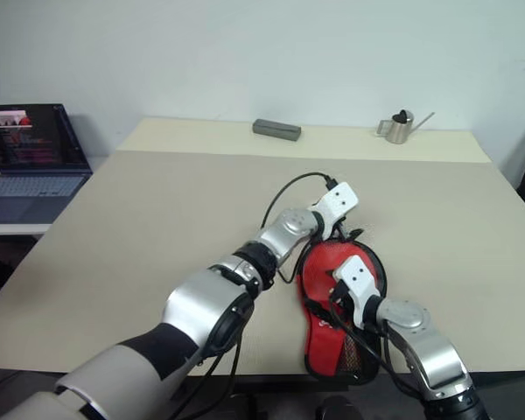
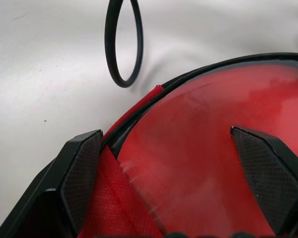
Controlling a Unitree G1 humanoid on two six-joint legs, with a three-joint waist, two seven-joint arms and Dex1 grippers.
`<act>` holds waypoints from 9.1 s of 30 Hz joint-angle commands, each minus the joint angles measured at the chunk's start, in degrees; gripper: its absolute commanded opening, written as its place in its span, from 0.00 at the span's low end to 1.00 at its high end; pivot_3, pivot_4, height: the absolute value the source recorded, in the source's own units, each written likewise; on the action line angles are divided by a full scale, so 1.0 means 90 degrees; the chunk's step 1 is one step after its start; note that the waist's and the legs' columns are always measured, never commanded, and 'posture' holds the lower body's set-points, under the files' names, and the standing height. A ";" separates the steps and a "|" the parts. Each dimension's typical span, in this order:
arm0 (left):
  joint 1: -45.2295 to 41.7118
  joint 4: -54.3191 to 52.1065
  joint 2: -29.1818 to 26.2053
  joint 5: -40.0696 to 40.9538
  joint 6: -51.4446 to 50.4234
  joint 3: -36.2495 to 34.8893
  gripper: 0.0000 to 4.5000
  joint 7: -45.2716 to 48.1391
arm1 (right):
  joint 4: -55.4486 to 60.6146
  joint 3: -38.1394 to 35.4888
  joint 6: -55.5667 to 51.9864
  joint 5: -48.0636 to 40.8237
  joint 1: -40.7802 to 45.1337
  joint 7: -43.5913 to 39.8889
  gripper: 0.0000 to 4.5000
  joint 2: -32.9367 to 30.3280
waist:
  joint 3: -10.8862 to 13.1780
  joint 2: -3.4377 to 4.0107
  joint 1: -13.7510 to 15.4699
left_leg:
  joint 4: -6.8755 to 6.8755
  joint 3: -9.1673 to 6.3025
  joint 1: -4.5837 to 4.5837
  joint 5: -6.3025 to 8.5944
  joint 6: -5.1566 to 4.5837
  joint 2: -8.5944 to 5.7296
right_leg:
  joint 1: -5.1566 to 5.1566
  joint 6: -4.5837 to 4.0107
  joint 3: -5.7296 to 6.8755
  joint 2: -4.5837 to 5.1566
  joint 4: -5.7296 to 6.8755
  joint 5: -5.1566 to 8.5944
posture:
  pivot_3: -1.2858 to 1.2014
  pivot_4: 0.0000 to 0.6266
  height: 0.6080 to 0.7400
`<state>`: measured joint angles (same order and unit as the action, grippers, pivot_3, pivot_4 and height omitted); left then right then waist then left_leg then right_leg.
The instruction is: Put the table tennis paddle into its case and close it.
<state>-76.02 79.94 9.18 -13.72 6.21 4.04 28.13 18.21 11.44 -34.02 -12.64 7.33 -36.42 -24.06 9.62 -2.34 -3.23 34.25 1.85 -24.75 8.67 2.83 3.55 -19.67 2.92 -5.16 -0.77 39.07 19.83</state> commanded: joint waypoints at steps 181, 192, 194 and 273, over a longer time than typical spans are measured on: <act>0.4217 -0.4259 -0.0954 0.1225 -0.1444 0.2332 1.00 0.2891 | -0.2597 -0.0843 -0.2539 0.0892 0.2788 -0.1349 0.00 -0.2573 | -0.0075 0.0143 0.0260 | 0.0010 0.0002 -0.0012 0.0001 -0.0025 -0.0020 | 0.0006 -0.0010 -0.0009 0.0024 -0.0020 -0.0025 | 0.52 0.24 1.00; 0.4097 -0.4043 -0.0851 0.1135 -0.1325 0.2342 1.00 0.2859 | -0.0404 -0.1292 -0.3346 -0.0185 0.0938 -0.1889 0.00 -0.3645 | -0.0086 0.0128 0.0359 | 0.0013 -0.0013 -0.0007 0.0003 -0.0027 -0.0025 | -0.0005 0.0004 0.0008 0.0035 -0.0043 -0.0007 | 0.52 0.24 1.00; 0.4088 -0.4026 -0.0837 0.1125 -0.1317 0.2345 1.00 0.2861 | -0.0297 -0.1368 -0.3257 -0.0270 0.0633 -0.1935 0.00 -0.3854 | -0.0092 0.0119 0.0372 | 0.0012 -0.0014 -0.0009 0.0006 -0.0031 -0.0026 | 0.0001 0.0004 0.0009 0.0038 -0.0055 -0.0006 | 0.52 0.24 1.00; 0.3630 -0.4284 -0.0544 0.1564 -0.1067 0.2031 1.00 0.3079 | -0.0321 -0.3324 -0.3313 -0.2449 -0.0179 -0.2863 0.41 -0.4863 | -0.0101 0.0107 0.0346 | 0.0049 -0.0295 -0.0011 0.0068 -0.0132 -0.0207 | 0.0258 0.0061 0.0299 0.0263 -0.0227 0.0051 | 0.52 0.24 1.00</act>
<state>-43.69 42.46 5.26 -0.74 -1.63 24.11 54.89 16.17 -19.44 -63.03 -34.25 4.79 -63.27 -68.13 8.71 -1.38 -0.12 34.68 -0.79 -24.91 9.28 1.64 1.69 -17.39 3.45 -2.48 1.60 37.05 20.30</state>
